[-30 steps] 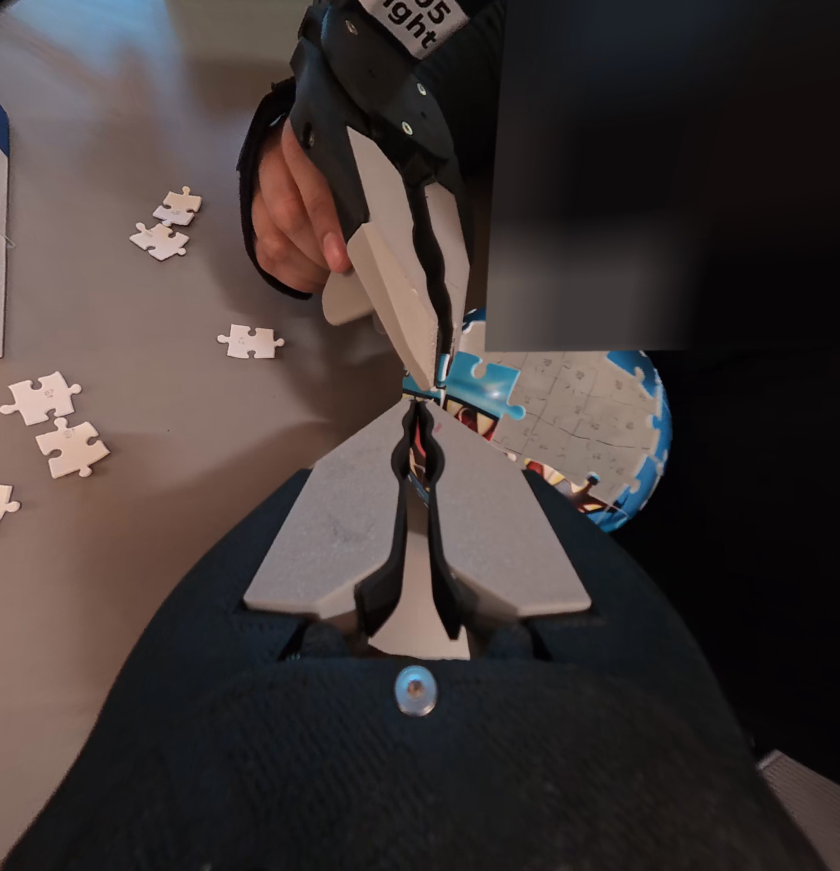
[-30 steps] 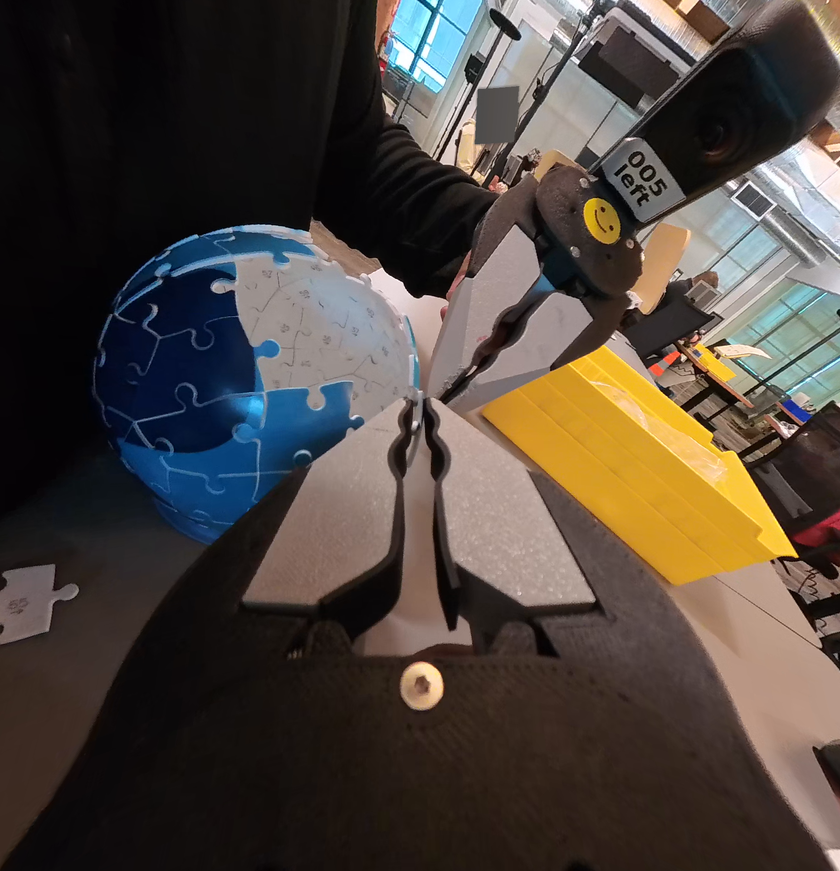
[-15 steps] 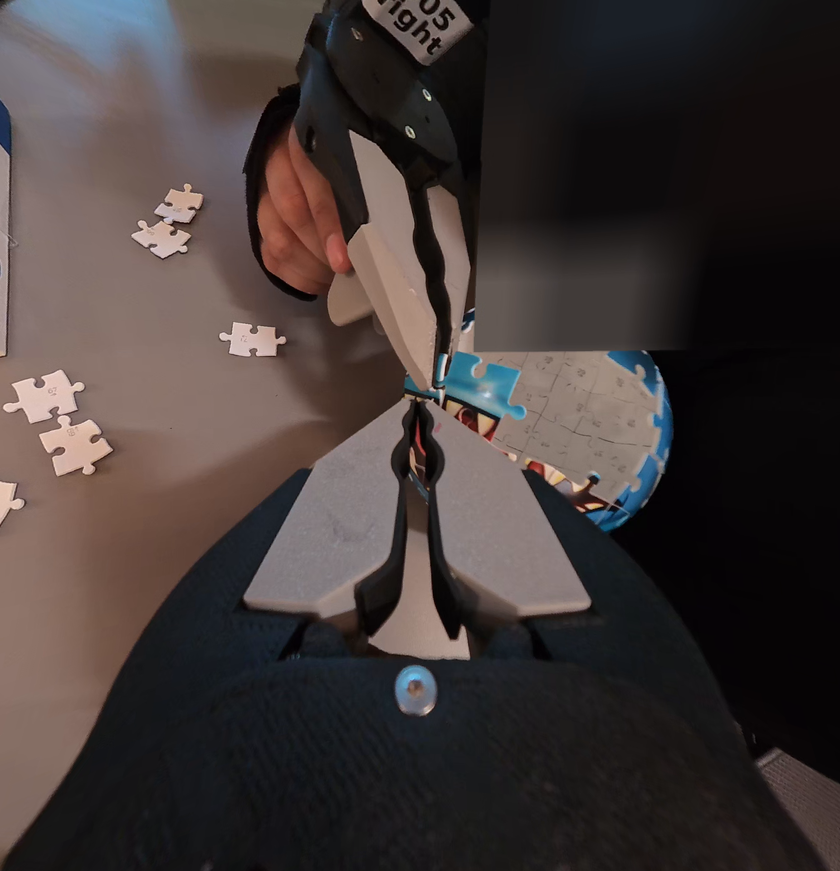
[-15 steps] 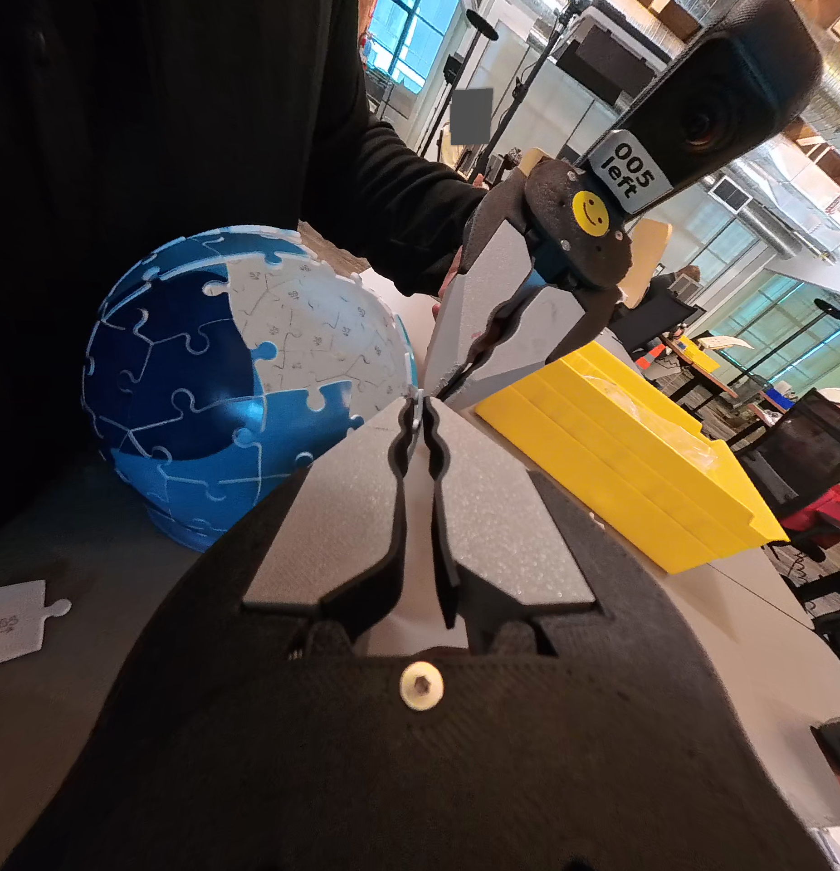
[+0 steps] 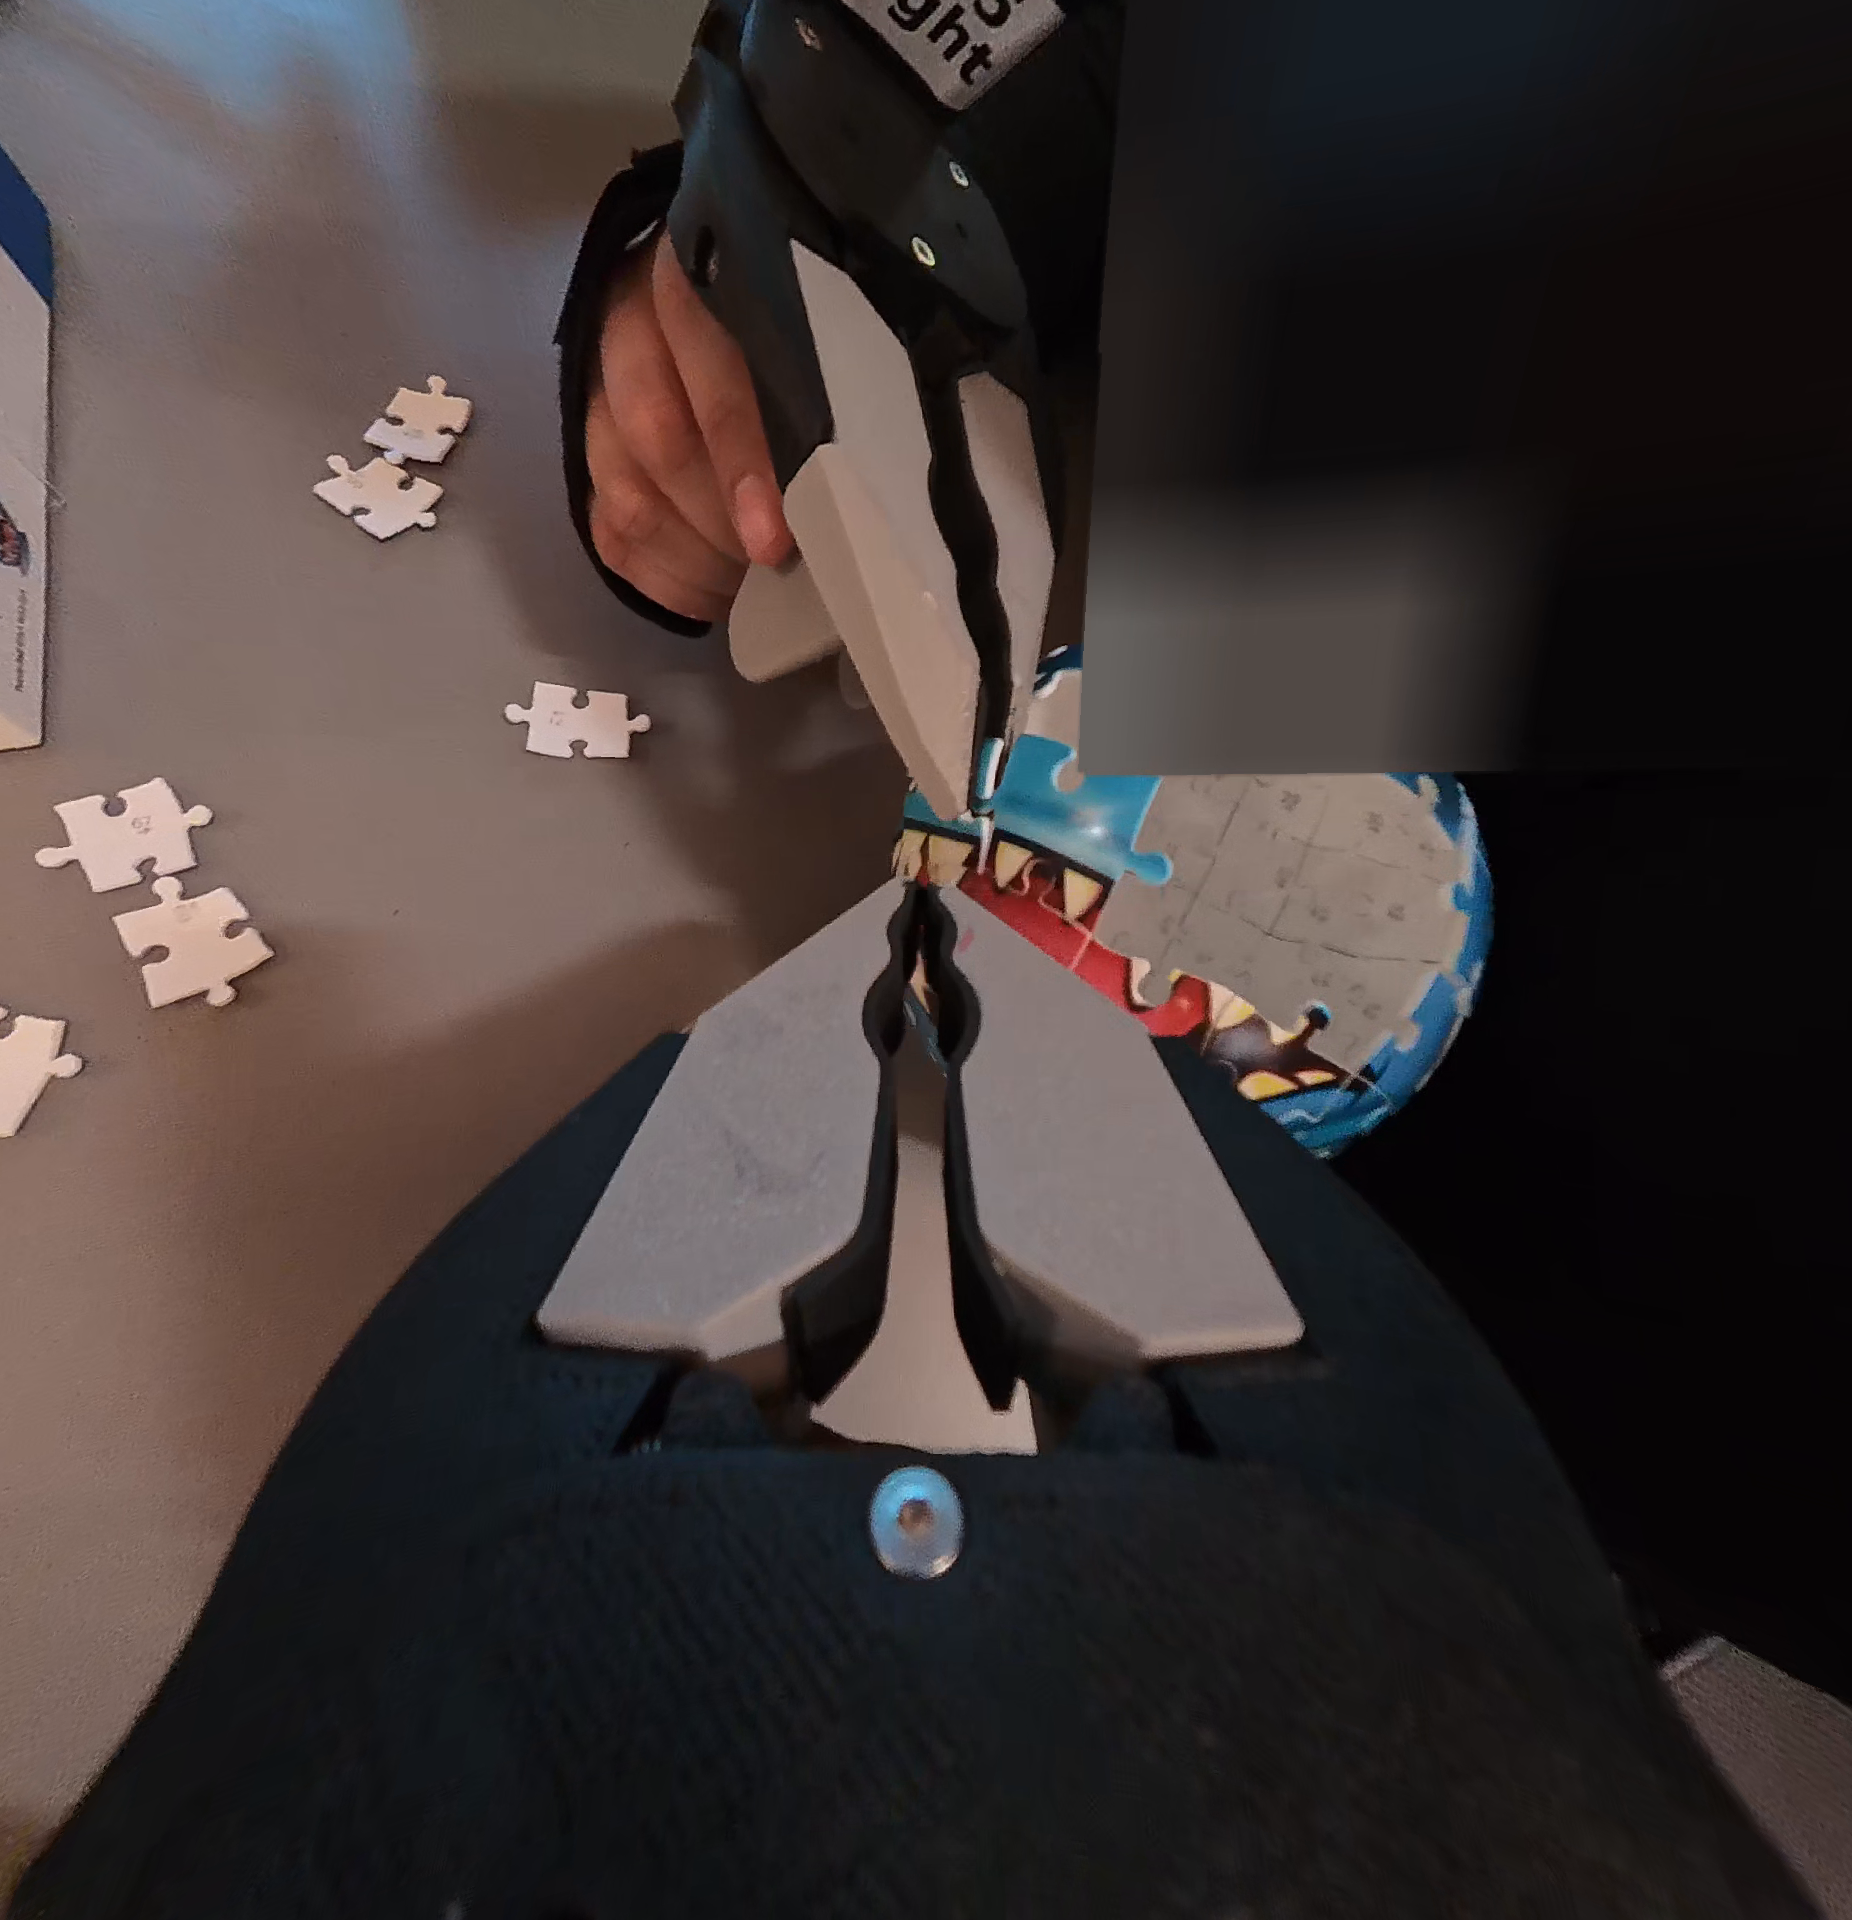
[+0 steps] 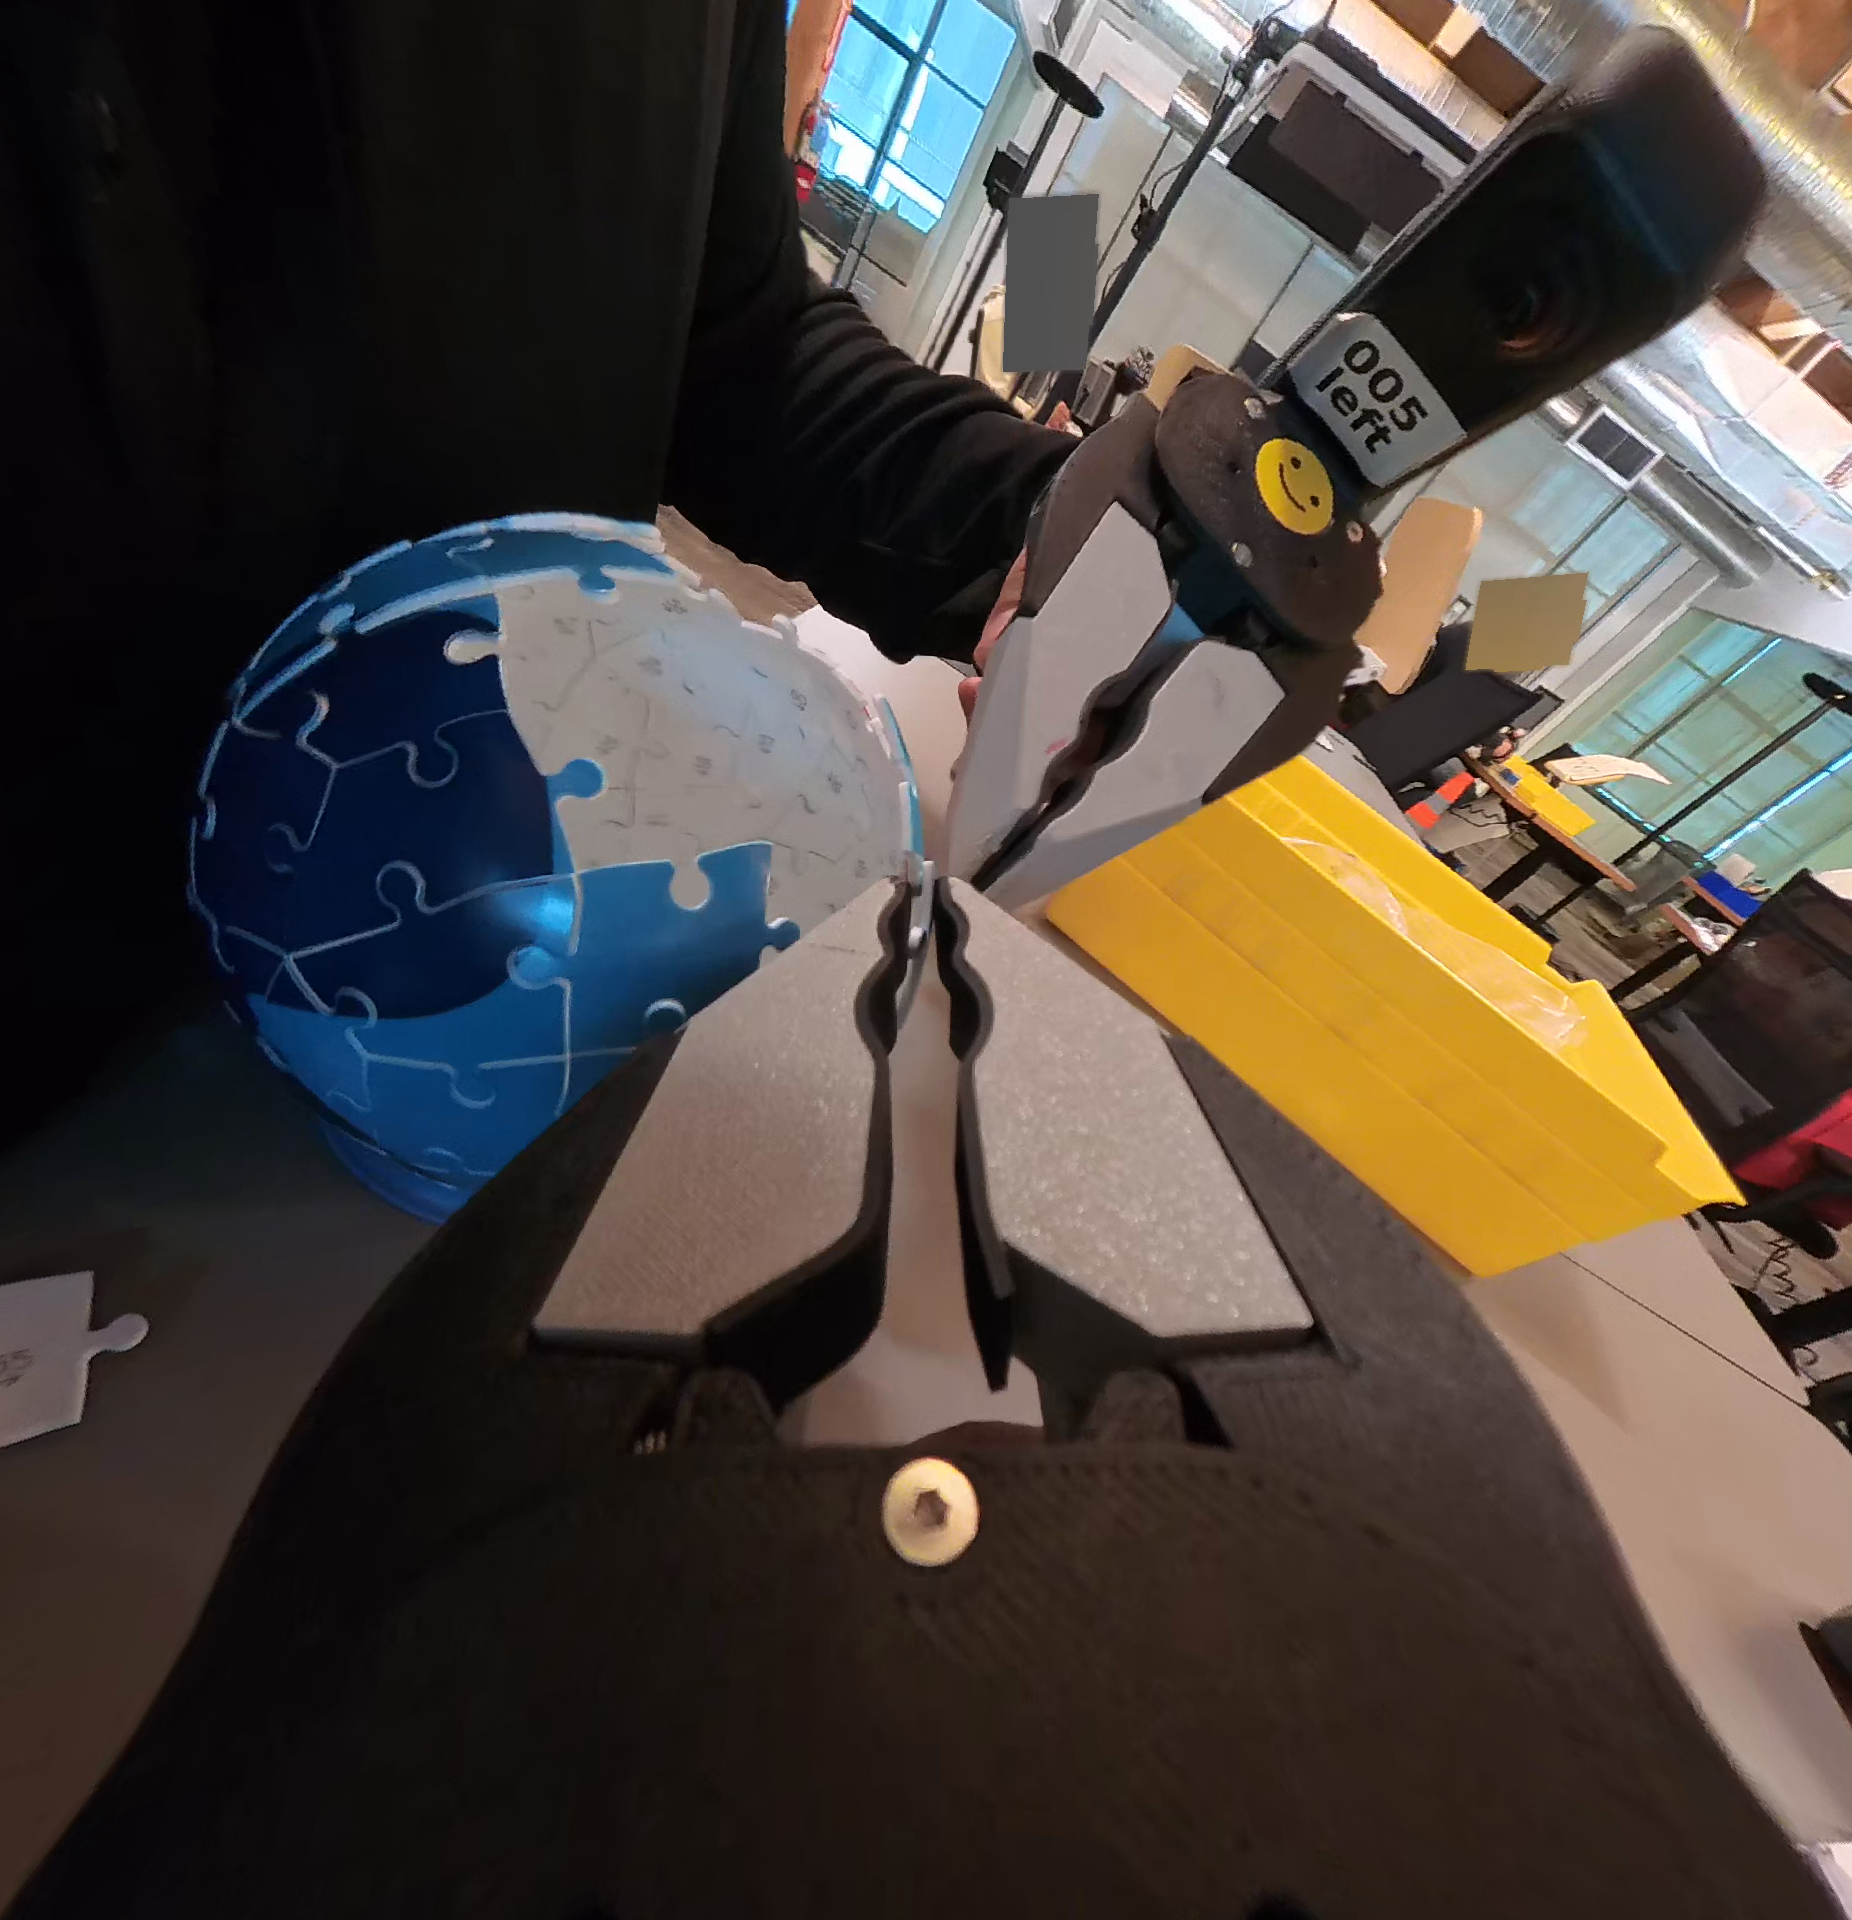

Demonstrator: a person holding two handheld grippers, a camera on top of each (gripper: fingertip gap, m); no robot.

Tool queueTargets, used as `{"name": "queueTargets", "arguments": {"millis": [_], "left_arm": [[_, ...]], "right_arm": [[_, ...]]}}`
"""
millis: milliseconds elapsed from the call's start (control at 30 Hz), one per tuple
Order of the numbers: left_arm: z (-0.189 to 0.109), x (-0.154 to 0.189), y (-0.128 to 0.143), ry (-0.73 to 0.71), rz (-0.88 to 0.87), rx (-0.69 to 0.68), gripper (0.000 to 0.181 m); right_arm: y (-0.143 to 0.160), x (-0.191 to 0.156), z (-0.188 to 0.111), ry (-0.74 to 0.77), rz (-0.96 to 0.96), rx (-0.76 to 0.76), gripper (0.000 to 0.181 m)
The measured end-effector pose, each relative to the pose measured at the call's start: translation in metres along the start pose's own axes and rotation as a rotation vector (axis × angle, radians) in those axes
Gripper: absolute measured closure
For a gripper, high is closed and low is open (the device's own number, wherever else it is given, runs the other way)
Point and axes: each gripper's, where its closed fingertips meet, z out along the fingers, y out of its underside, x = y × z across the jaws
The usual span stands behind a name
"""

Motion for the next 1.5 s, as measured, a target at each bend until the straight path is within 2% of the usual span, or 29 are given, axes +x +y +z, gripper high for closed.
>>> {"name": "queueTargets", "arguments": {"millis": [133,300,700,867,1067,1500], "left_arm": [[-0.005,0.0,-0.001,-0.006,-0.013,0.017,0.181],[-0.001,0.003,0.004,-0.001,-0.014,0.005,0.181],[-0.003,0.003,0.001,0.004,-0.017,0.024,0.181],[0.001,-0.002,-0.008,0.009,-0.003,0.043,0.181],[0.011,-0.002,-0.006,0.044,0.01,0.019,0.181],[0.011,-0.002,-0.007,0.054,0.018,0.015,0.181]], "right_arm": [[-0.004,0.002,-0.002,0.004,0.004,0.015,0.172],[-0.002,-0.001,-0.001,-0.007,0.0,0.01,0.179],[-0.001,-0.001,-0.006,-0.009,0.009,0.006,0.174],[-0.002,-0.001,-0.004,-0.017,0.015,0.012,0.179],[-0.002,-0.002,-0.005,-0.016,0.005,0.011,0.179],[-0.004,-0.001,-0.005,-0.01,-0.011,0.019,0.18]]}}
